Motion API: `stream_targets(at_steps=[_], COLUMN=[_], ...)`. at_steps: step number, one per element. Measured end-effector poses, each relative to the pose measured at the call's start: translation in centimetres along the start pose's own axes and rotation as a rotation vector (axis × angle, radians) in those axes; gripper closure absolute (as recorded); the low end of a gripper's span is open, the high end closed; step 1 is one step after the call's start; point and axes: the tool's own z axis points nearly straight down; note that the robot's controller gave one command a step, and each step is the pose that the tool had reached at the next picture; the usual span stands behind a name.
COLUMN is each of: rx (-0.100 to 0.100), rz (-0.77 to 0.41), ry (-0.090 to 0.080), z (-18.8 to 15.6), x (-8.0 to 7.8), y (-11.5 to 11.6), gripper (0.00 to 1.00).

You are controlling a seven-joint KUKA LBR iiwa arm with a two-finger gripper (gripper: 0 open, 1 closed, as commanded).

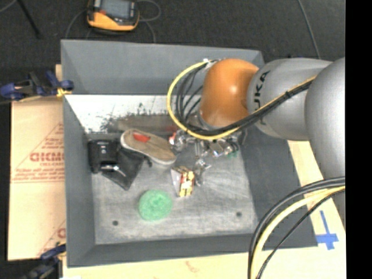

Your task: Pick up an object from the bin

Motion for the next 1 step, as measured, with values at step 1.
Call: stream_targets(at_steps=[1], rx=[0.004], rz=[-0.250], ry=[-0.015], z=[1.04], x=[6.23], y=[4.82], gripper=[1.00])
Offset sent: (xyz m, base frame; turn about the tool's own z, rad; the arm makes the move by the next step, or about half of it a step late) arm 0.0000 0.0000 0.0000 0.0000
